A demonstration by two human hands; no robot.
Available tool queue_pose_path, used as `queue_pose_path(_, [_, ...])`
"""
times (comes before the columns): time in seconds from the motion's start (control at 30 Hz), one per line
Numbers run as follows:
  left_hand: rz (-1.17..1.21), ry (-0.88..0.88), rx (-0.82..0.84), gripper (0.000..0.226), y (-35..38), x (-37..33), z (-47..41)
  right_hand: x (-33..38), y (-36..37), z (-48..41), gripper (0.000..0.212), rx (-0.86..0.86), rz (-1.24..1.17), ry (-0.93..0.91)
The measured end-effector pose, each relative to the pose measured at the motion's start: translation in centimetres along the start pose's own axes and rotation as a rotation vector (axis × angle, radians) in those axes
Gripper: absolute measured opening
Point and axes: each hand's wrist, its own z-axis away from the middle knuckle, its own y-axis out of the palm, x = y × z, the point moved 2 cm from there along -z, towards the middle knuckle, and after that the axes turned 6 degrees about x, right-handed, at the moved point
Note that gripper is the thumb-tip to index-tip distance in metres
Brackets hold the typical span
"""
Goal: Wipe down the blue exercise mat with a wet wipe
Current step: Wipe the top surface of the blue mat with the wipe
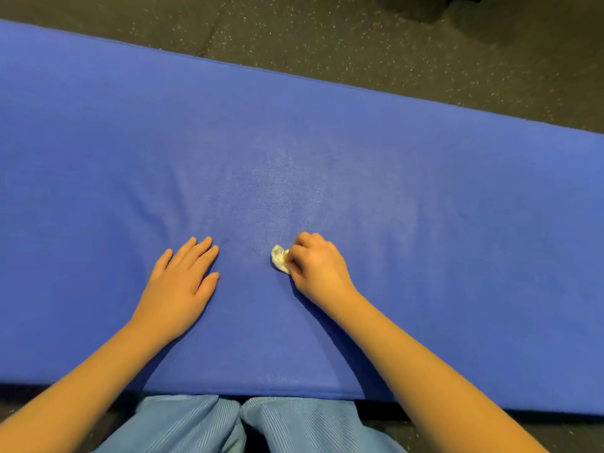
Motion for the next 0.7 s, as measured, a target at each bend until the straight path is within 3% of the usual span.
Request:
queue_pose_path(0.1, [0.016,-0.019,-0.012,0.071,0.1,-0.2,0.6,1.6,0.7,0.3,0.025,-0.071,-0.077,0.114])
queue_pose_path(0.27, [0.012,-0.016,-0.010,0.066,-0.1,-0.1,0.8,5.4,0.2,3.6,0.022,0.233,-0.108,-0.177])
queue_pose_path(0.4, [0.038,-0.020,-0.017,0.066,0.0,-0.2,1.6,3.3,-0.2,1.7,0.027,0.036,-0.047,-0.046])
queue_pose_path(0.47, [0.044,-0.022,-0.016,0.066,-0.1,-0.2,1.8,4.1,0.3,1.4,0.022,0.021,-0.079,0.041])
queue_pose_path(0.53, [0.047,-0.020,-0.019,0.065,-0.1,-0.3,2.0,6.3,0.5,2.7,0.013,0.156,-0.149,-0.023])
queue_pose_path(0.63, [0.047,-0.012,-0.030,0.064,-0.2,-0.3,2.1,8.6,-0.5,5.1,0.007,0.360,-0.198,-0.261])
queue_pose_path(0.7, [0.046,-0.009,-0.044,0.059,-0.2,-0.3,2.2,7.7,-0.8,4.7,0.004,0.359,-0.149,-0.289])
